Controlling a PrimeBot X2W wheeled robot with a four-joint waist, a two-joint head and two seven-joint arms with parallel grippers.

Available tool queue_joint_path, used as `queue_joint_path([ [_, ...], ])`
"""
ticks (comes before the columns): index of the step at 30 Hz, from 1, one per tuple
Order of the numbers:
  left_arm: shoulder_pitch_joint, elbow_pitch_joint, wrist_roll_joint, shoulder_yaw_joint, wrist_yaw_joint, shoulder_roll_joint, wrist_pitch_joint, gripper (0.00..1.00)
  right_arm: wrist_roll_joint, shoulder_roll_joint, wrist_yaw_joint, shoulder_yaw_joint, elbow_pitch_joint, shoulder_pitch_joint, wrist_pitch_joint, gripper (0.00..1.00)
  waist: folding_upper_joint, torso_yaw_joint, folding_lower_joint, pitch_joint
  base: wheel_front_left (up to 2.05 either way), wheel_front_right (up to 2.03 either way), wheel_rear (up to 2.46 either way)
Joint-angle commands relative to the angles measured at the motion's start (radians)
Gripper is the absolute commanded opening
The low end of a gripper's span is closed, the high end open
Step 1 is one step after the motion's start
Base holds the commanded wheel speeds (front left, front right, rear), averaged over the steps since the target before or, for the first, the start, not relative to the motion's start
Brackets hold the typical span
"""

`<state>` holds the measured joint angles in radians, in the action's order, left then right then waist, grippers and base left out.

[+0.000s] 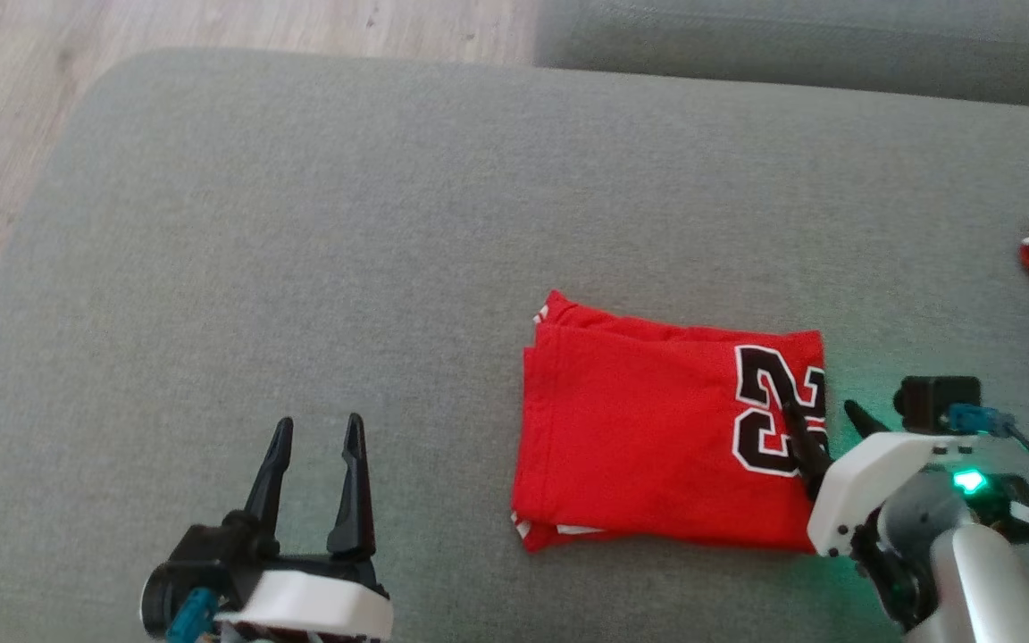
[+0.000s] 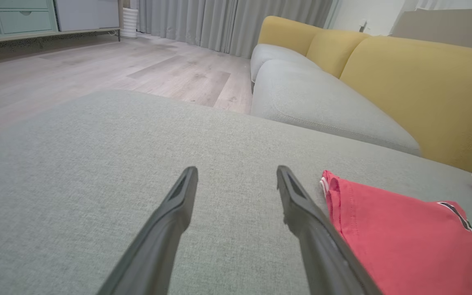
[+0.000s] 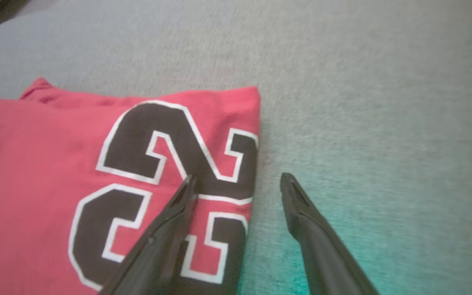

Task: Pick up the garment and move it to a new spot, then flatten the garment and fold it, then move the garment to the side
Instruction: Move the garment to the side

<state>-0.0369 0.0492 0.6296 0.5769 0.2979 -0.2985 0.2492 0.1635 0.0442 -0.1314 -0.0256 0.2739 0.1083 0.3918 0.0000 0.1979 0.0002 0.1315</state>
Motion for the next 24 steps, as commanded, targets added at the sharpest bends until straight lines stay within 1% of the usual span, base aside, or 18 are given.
queue_joint_path([
  [1,-0.044,-0.023,-0.016,-0.048,-0.004,0.0,0.012,1.0,0.007,0.006,0.001,0.036,-0.023,0.038,0.01,1.0,0.0,0.016,-0.0002,0.017,0.0,0.0,0.0],
  [3,-0.044,-0.023,-0.024,-0.055,-0.007,0.008,0.012,1.0,0.013,0.006,0.001,0.047,-0.008,0.04,0.027,1.0,0.0,0.017,-0.0002,0.023,0.0,0.0,0.0],
  [4,-0.044,-0.022,-0.027,-0.06,-0.009,0.011,0.012,1.0,0.014,0.006,0.001,0.051,-0.002,0.041,0.033,0.93,0.0,0.017,-0.0002,0.026,0.0,0.0,0.0],
  [5,-0.044,-0.022,-0.027,-0.06,-0.009,0.011,0.012,1.0,0.014,0.006,0.001,0.051,-0.002,0.041,0.033,0.93,0.0,0.017,-0.0002,0.026,0.0,0.0,0.0],
  [6,-0.044,-0.021,-0.03,-0.065,-0.012,0.014,0.012,1.0,0.016,0.006,0.001,0.057,0.003,0.044,0.038,0.71,0.0,0.015,-0.0002,0.029,0.0,0.0,0.0],
  [7,-0.045,-0.019,-0.033,-0.069,-0.014,0.017,0.012,1.0,0.018,0.006,0.001,0.063,0.006,0.047,0.042,0.44,0.0,0.013,-0.0002,0.032,0.0,0.0,0.0],
  [9,-0.048,-0.016,-0.04,-0.075,-0.021,0.022,0.012,1.0,0.023,0.006,0.001,0.07,0.008,0.058,0.039,0.27,0.0,0.004,-0.0002,0.039,0.0,0.0,0.0],
  [10,-0.052,-0.015,-0.044,-0.077,-0.024,0.025,0.012,1.0,0.022,0.006,0.001,0.071,0.007,0.066,0.031,0.0,0.0,-0.001,-0.0002,0.042,0.0,0.0,0.0],
  [14,-0.063,-0.009,-0.058,-0.084,-0.038,0.032,0.012,1.0,0.014,0.006,0.001,0.061,0.002,0.111,-0.012,0.0,0.0,-0.041,-0.0002,0.05,0.0,0.0,0.0],
  [17,-0.067,-0.008,-0.065,-0.089,-0.046,0.035,0.013,1.0,0.009,0.006,0.001,0.037,-0.006,0.151,-0.044,0.0,0.0,-0.092,-0.0002,0.053,0.0,0.0,0.0],
  [20,-0.066,-0.009,-0.067,-0.095,-0.05,0.038,0.013,1.0,-0.01,0.01,0.001,0.012,-0.018,0.182,-0.06,0.0,0.0,-0.164,-0.0002,0.057,0.0,0.0,0.0],
  [24,-0.074,-0.017,-0.075,-0.098,-0.054,0.031,0.012,1.0,-0.016,0.03,0.001,-0.01,-0.042,0.211,-0.065,0.0,0.0,-0.274,-0.0002,0.08,0.0,0.0,0.0],
])
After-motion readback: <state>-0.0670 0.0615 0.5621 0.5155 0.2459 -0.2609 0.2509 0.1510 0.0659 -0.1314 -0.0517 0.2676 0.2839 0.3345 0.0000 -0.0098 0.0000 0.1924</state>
